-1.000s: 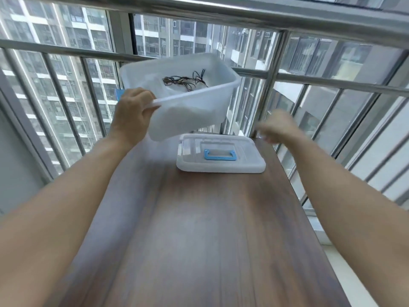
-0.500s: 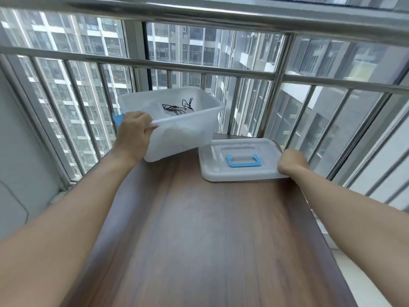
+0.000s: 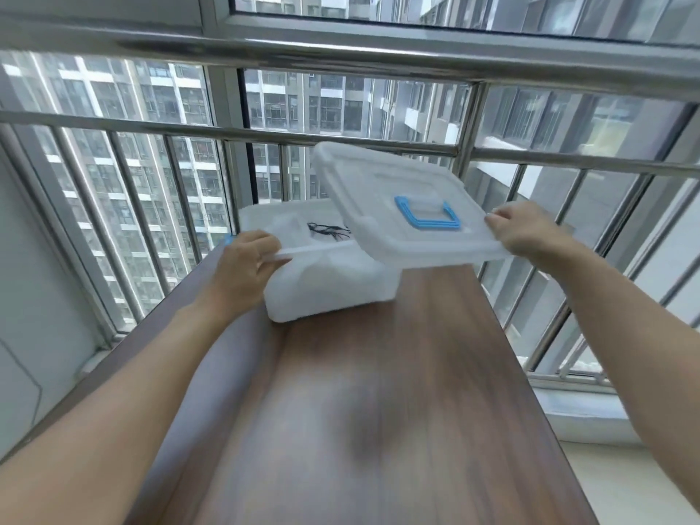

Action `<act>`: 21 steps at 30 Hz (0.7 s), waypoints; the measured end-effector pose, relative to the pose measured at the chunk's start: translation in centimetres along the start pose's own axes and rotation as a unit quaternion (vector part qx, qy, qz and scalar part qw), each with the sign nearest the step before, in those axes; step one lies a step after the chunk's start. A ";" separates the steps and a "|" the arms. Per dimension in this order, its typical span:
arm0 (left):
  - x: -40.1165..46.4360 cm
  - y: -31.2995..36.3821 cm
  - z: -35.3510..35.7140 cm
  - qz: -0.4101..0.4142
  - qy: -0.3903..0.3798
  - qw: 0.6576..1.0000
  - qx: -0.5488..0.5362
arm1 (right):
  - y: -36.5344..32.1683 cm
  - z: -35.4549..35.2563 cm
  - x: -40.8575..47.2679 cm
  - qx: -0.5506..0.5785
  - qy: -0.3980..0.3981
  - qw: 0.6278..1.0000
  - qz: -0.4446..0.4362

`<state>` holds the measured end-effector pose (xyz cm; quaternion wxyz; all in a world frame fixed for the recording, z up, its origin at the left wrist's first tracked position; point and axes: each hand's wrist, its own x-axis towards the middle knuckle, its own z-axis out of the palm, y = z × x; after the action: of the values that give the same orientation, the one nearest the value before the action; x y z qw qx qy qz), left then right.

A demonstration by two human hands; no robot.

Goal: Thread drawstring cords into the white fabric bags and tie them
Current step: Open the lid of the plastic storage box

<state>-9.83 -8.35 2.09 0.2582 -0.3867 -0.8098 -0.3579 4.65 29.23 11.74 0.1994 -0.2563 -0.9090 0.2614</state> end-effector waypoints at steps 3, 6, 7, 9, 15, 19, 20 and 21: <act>-0.5 3.0 0.8 0.048 -0.033 0.997 -0.059 | -3.4 0.5 0.4 -0.023 -0.051 0.998 0.030; -1.0 4.9 1.5 0.014 -0.061 0.996 -0.068 | -4.7 1.2 -0.5 -0.086 -0.071 0.993 0.046; -1.1 5.0 1.5 -0.017 -0.077 0.993 -0.087 | -4.7 1.3 -0.7 -0.100 -0.064 0.992 0.040; -1.3 5.6 1.0 -0.110 -0.068 0.965 -0.228 | -4.7 1.5 -1.0 -0.116 -0.063 0.991 0.030; 2.5 6.4 0.4 -0.410 0.052 0.839 -0.354 | -5.2 0.9 -1.1 -0.146 -0.103 0.984 0.021; 4.6 5.5 -0.4 -0.409 -0.046 0.889 -0.198 | -4.9 0.4 -0.7 -0.074 -0.162 0.983 0.054; 5.0 5.8 -0.8 -0.417 -0.062 0.888 -0.185 | -4.6 0.2 -0.7 -0.055 -0.184 0.979 0.063; 5.4 6.0 -1.1 -0.433 -0.069 0.880 -0.183 | -4.4 0.1 -0.6 -0.037 -0.199 0.977 0.071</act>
<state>-7.81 -4.20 8.80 -0.0548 -0.0614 -0.8325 -0.5478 3.50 25.59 14.10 -0.0139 -0.2698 -0.9191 0.2869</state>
